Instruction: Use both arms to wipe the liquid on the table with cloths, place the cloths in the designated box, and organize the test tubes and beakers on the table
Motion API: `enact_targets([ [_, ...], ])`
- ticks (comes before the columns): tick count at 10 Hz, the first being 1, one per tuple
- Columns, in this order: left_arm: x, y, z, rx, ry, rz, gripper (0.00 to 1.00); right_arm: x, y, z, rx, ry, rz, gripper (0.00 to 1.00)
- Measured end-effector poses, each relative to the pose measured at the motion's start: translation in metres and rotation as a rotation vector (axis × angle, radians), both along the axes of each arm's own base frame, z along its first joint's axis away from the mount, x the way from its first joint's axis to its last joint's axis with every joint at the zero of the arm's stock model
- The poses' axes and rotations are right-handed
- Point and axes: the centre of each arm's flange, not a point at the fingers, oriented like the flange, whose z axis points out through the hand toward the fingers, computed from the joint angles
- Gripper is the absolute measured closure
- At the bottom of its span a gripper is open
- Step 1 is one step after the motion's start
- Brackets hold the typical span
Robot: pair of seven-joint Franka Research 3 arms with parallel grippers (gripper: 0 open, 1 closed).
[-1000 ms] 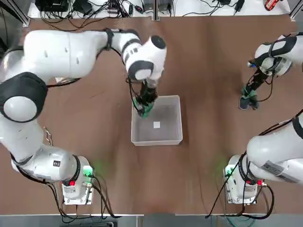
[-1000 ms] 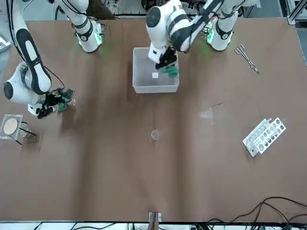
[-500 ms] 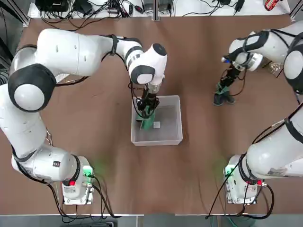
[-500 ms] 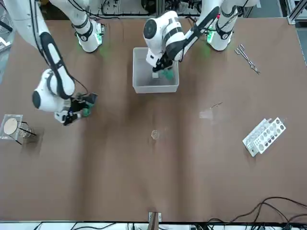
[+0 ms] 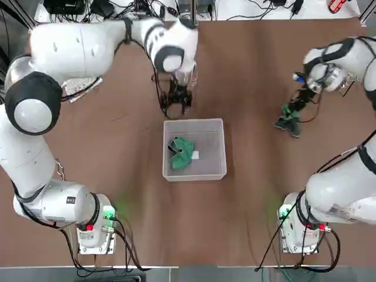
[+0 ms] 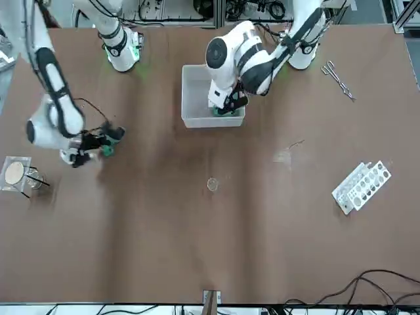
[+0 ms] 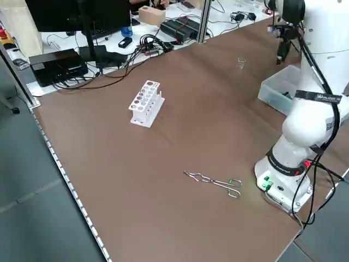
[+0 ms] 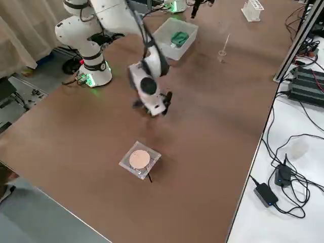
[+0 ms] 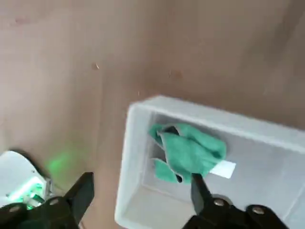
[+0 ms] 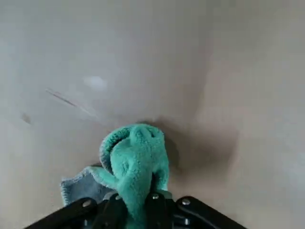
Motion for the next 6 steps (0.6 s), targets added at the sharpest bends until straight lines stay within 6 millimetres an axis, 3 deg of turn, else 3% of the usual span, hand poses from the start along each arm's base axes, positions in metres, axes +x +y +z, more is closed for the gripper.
enact_targets([
  [1,0.029,0.017,0.019,-0.017,0.021,-0.019,0.19,-0.009,-0.034,0.002,-0.024,-0.003,-0.002,0.89],
  [2,0.058,0.038,0.031,-0.042,0.048,-0.037,0.17,-0.011,-0.044,0.003,-0.035,-0.005,0.006,0.89],
  [3,0.085,0.061,0.037,-0.086,0.071,-0.042,0.15,-0.006,-0.039,0.003,-0.041,-0.006,0.033,0.89],
  [4,0.109,0.081,0.040,-0.142,0.076,-0.036,0.02,0.003,-0.022,0.004,-0.049,-0.008,0.069,0.89],
  [6,0.145,0.098,0.041,-0.266,0.006,0.008,0.01,0.029,0.046,0.006,-0.073,0.004,0.110,0.89],
])
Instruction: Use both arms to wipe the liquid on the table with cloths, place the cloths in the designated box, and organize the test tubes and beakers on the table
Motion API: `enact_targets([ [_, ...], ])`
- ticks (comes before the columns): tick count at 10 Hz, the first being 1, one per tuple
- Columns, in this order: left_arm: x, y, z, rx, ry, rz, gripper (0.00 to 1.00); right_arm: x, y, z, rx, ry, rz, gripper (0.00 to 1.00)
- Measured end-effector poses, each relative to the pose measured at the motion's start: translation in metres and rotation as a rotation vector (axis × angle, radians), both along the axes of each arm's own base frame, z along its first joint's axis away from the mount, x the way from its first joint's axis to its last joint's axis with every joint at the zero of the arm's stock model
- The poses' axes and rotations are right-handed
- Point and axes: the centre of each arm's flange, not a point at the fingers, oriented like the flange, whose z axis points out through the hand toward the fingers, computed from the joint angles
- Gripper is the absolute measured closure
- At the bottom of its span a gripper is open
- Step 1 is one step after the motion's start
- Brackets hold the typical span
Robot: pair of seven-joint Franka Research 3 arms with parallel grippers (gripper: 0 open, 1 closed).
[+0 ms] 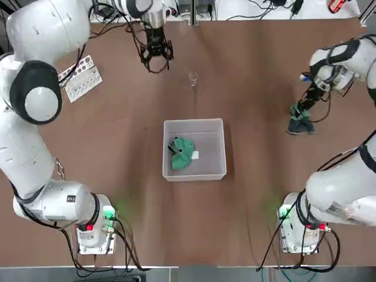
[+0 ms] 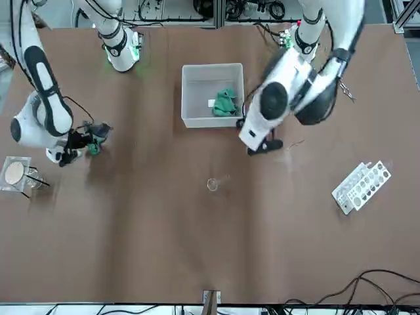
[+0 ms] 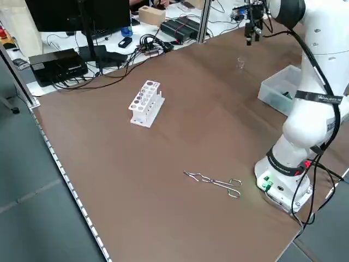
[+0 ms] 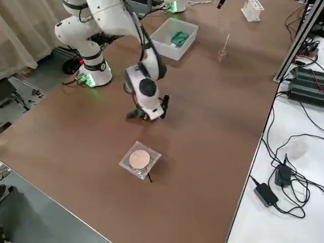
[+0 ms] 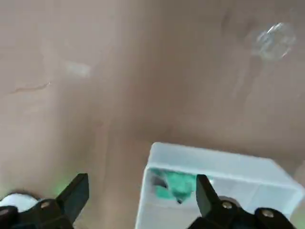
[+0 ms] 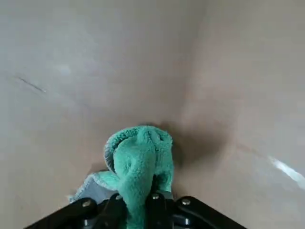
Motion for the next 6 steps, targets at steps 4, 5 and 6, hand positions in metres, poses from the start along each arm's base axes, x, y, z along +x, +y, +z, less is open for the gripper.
enact_targets([
  [4,0.042,-0.018,-0.021,-0.200,-0.197,0.087,0.00,0.023,0.153,0.006,0.083,0.019,-0.024,0.89],
  [5,0.045,-0.020,-0.029,-0.220,-0.213,0.099,0.00,0.031,0.173,0.029,0.094,0.054,-0.049,0.89],
  [6,0.046,-0.024,-0.038,-0.245,-0.239,0.117,0.00,0.038,0.194,0.066,0.100,0.079,-0.073,0.89],
])
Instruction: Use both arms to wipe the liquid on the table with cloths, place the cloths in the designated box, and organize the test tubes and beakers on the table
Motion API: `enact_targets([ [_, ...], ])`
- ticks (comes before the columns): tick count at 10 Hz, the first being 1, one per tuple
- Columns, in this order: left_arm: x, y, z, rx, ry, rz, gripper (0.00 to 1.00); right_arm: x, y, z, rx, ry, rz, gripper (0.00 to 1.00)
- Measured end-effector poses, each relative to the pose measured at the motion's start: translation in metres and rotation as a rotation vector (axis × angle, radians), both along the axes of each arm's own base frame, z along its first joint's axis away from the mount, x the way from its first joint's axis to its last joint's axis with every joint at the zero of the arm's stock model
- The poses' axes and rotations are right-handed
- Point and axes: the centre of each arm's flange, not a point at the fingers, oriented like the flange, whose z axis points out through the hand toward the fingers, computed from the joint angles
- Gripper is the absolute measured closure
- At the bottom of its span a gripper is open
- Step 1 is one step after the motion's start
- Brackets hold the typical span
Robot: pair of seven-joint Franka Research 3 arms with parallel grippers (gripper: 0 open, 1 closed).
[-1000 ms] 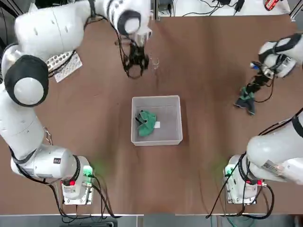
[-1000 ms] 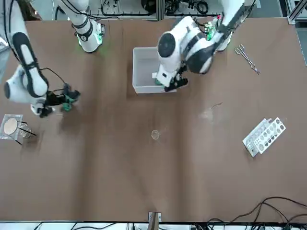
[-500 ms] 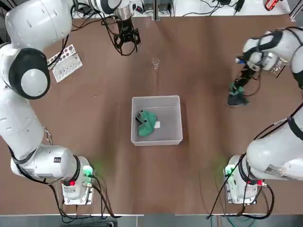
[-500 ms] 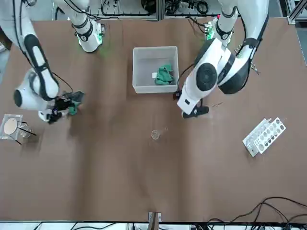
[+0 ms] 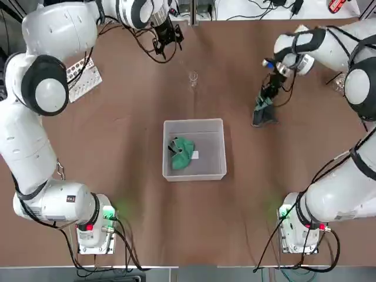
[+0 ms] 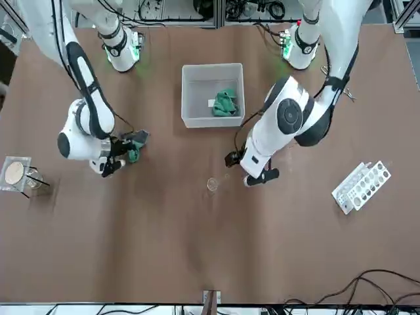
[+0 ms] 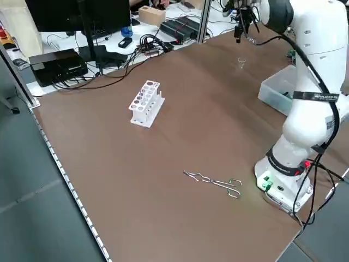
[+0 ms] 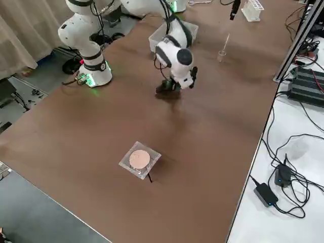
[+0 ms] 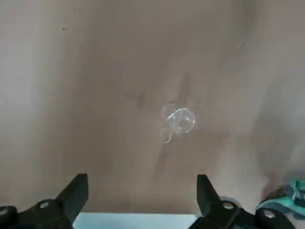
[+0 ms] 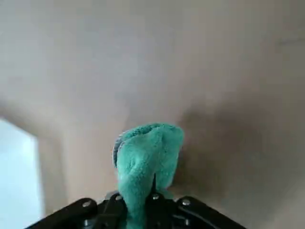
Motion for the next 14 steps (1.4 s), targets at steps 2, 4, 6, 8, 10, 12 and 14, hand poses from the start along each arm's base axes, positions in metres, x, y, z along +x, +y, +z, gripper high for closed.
enact_targets([
  [2,-0.006,-0.007,-0.030,-0.035,-0.021,0.030,0.00,-0.012,0.074,0.086,-0.033,0.005,-0.045,0.89],
  [4,-0.006,-0.012,-0.056,-0.061,-0.011,0.053,0.00,-0.054,0.167,0.133,-0.074,-0.017,-0.045,0.89],
  [6,-0.001,-0.012,-0.071,-0.083,-0.015,0.075,0.02,-0.084,0.222,0.131,-0.109,-0.033,-0.083,0.89],
  [8,0.002,-0.012,-0.082,-0.098,-0.016,0.087,0.05,-0.113,0.271,0.131,-0.144,-0.036,-0.177,0.89],
  [10,0.003,-0.012,-0.086,-0.102,-0.014,0.090,0.18,-0.150,0.325,0.115,-0.162,-0.058,-0.253,0.89],
  [12,0.004,-0.012,-0.085,-0.104,-0.016,0.091,0.50,-0.184,0.366,0.075,-0.188,-0.074,-0.305,0.83],
  [14,0.004,-0.013,-0.084,-0.105,-0.017,0.091,0.62,-0.190,0.374,0.050,-0.211,-0.073,-0.341,0.62],
])
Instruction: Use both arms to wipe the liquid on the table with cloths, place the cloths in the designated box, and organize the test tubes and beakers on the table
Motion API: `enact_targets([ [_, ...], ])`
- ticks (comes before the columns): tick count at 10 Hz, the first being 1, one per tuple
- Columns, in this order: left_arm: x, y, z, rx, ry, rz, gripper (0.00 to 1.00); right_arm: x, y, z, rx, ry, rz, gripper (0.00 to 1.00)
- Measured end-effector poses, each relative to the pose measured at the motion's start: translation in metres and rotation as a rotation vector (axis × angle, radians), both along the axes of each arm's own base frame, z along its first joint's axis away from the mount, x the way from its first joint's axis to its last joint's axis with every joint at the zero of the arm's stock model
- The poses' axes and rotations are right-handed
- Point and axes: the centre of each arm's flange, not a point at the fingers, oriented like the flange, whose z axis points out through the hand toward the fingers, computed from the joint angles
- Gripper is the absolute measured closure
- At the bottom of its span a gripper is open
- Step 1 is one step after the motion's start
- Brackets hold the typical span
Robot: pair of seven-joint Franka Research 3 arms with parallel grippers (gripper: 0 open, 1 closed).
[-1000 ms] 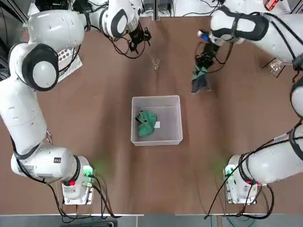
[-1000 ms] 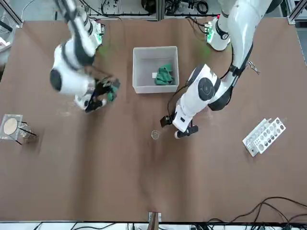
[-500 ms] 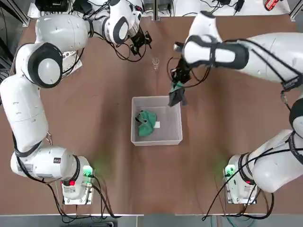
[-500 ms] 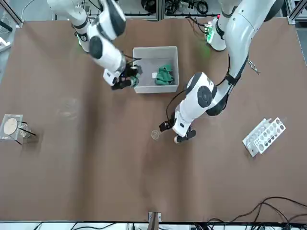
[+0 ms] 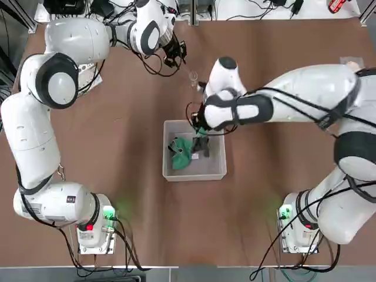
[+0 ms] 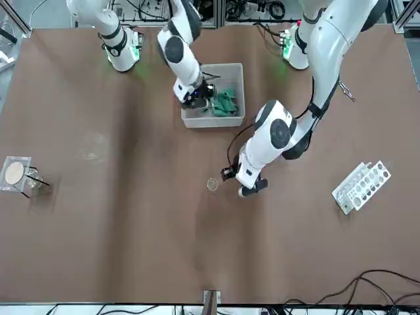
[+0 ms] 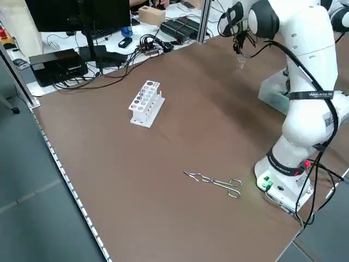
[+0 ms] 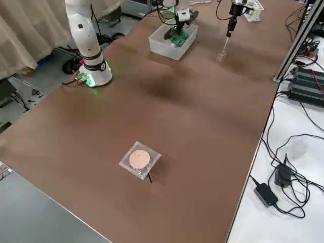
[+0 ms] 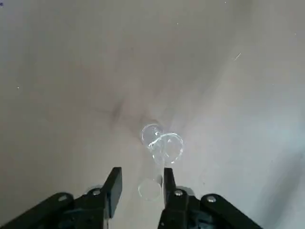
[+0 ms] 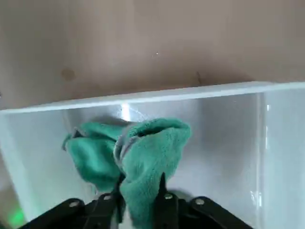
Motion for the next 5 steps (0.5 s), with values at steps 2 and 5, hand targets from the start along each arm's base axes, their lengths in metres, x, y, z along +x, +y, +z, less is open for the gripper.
enact_targets([
  [2,-0.001,-0.002,0.000,-0.002,0.001,-0.002,0.63,0.016,-0.002,0.010,0.011,-0.005,-0.028,0.31],
  [5,-0.002,-0.003,0.000,-0.003,0.003,-0.003,0.63,0.096,-0.035,0.076,0.015,0.113,-0.064,0.00],
])
